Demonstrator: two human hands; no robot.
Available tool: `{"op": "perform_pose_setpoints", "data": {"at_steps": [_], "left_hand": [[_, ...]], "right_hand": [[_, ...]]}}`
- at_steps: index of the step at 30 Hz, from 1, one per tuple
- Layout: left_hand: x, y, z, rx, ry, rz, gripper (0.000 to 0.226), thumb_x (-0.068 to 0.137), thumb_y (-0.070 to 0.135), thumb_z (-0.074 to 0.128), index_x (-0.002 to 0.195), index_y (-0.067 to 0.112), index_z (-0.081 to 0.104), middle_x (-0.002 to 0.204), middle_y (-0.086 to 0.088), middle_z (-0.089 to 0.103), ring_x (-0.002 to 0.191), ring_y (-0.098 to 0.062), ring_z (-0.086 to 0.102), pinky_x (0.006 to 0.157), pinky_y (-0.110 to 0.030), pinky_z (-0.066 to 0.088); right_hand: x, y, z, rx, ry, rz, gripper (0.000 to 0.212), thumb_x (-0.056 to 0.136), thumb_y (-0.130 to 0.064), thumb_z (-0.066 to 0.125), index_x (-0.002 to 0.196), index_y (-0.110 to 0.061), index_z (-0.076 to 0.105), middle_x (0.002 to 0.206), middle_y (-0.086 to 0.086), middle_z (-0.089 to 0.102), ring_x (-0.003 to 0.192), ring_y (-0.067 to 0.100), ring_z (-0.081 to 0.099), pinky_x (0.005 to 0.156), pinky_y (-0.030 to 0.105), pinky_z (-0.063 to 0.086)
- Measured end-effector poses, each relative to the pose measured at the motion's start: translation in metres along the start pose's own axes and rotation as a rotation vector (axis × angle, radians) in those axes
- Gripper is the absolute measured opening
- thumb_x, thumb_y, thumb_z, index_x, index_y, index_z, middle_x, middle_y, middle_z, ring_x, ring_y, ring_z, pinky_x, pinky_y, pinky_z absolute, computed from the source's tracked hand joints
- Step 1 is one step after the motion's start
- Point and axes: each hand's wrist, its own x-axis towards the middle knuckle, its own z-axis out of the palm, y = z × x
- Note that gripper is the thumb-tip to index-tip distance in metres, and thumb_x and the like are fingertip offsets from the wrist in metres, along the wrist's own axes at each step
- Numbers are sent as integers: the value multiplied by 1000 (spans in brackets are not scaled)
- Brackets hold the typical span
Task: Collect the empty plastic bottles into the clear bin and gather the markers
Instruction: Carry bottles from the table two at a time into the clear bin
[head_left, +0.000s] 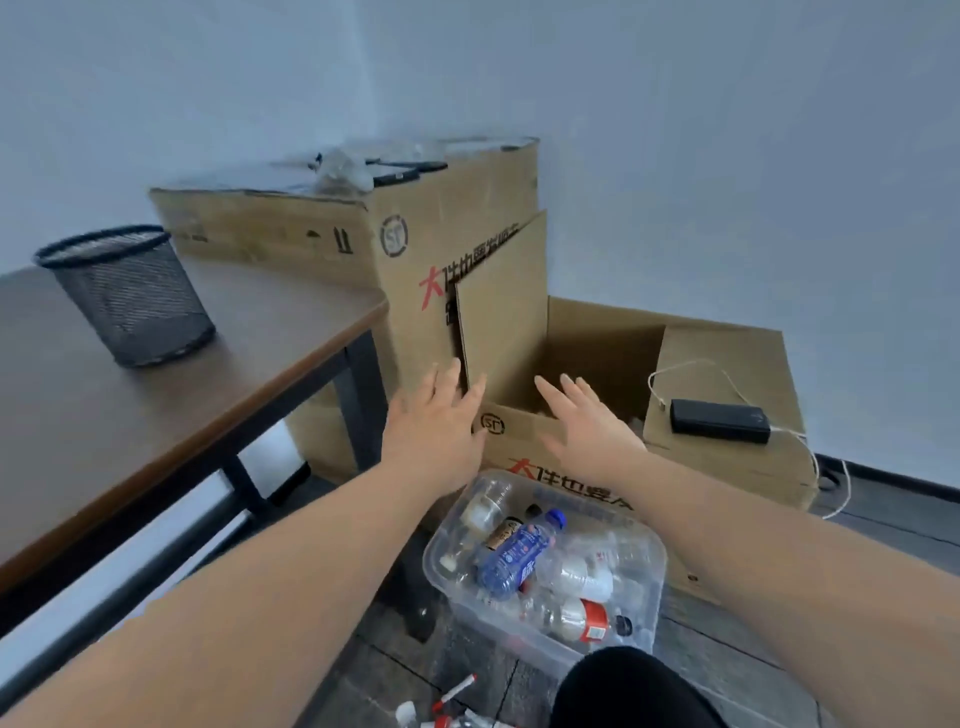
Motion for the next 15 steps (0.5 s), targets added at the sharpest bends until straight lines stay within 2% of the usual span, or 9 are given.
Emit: {"op": "perform_pose_setpoints", "data": {"at_steps": [8, 15], "left_hand": [[-72, -28, -136, 96, 210, -99, 62, 99, 46, 28, 152, 33, -3, 161, 2, -10, 147, -21, -11, 117, -51, 5], [-167, -118, -208, 188, 304, -291, 61, 99, 47, 25, 152, 33, -2, 161, 2, -11, 147, -21, -13, 118, -50, 5]], "right_hand": [[-39, -104, -102, -19, 198, -180, 68, 99, -39, 41, 152, -35, -1, 162, 3, 1, 149, 20, -5, 121, 42, 9], [-66, -239, -134, 11, 272, -413, 67, 99, -41, 40, 151, -36, -2, 162, -1, -4, 148, 17, -7, 120, 46, 12]]}}
